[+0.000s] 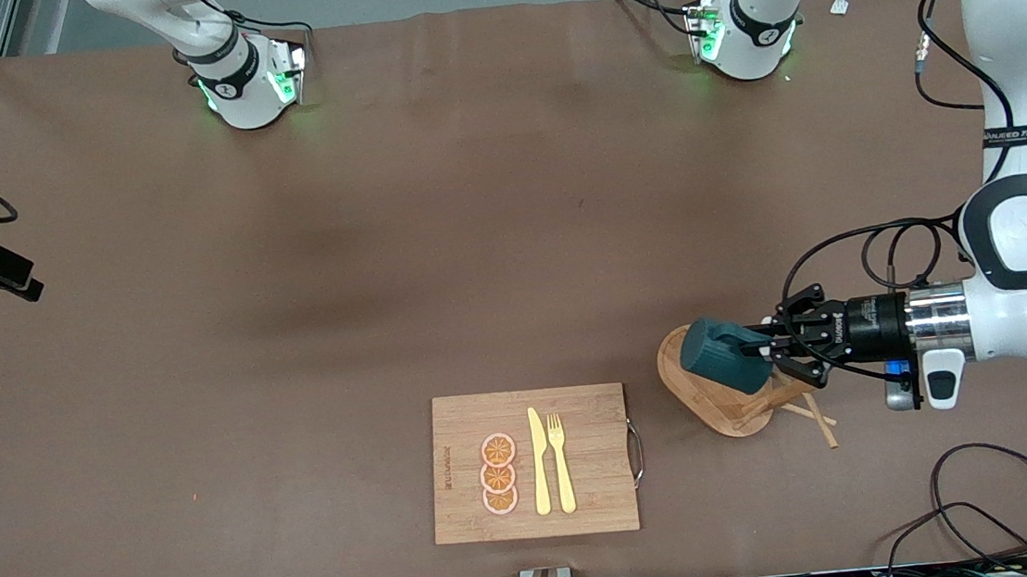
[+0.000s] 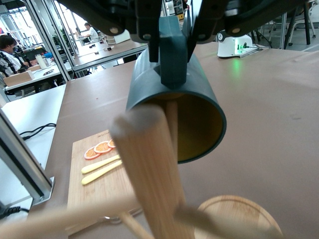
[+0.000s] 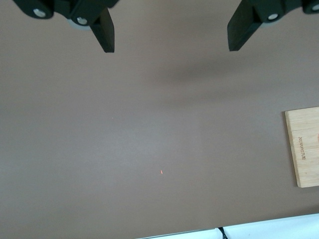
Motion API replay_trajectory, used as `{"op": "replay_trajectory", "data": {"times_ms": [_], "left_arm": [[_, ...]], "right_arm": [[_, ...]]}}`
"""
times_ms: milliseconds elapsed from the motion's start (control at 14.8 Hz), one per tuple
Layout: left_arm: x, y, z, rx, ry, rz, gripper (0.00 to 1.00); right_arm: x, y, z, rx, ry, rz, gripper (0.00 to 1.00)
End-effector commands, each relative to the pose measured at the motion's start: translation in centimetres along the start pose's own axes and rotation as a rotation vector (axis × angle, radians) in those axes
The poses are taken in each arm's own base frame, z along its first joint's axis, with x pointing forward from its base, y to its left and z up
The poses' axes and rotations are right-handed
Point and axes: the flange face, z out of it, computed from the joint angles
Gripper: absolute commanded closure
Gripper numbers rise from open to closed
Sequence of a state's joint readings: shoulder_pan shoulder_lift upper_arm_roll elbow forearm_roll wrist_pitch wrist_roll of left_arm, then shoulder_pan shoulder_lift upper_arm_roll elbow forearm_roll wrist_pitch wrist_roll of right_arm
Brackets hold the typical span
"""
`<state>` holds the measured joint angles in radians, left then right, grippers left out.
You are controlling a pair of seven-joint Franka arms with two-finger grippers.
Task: Pass cup and hang on rack
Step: 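Hook the mug onto a rack peg with the left gripper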
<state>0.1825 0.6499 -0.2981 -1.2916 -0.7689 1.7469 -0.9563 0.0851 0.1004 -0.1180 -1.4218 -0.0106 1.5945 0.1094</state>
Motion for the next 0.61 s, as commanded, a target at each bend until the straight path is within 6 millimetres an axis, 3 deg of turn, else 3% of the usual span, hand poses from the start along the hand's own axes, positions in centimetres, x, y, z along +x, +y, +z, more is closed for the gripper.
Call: {"op": "replay_trajectory", "data": {"times_ms": [0,271,542], "left_arm": [[0.2,0.0,0.0,-0.010,-0.031,0.008,0.99],[2.0,-0.4,0.0,-0.018,-0.033,0.032,0.99],[2.2,-0.3,-0.2,-0.028,-0.028,0.033,0.98]], "right_arm": [[-0.3,0.0,-0.3,-0.018,0.000,0.014,0.00],[-0.3,0.0,-0.3,-0.018,0.000,0.014,0.00],[-0.3,0.0,-0.3,-0.018,0.000,0.014,0.00]]}}
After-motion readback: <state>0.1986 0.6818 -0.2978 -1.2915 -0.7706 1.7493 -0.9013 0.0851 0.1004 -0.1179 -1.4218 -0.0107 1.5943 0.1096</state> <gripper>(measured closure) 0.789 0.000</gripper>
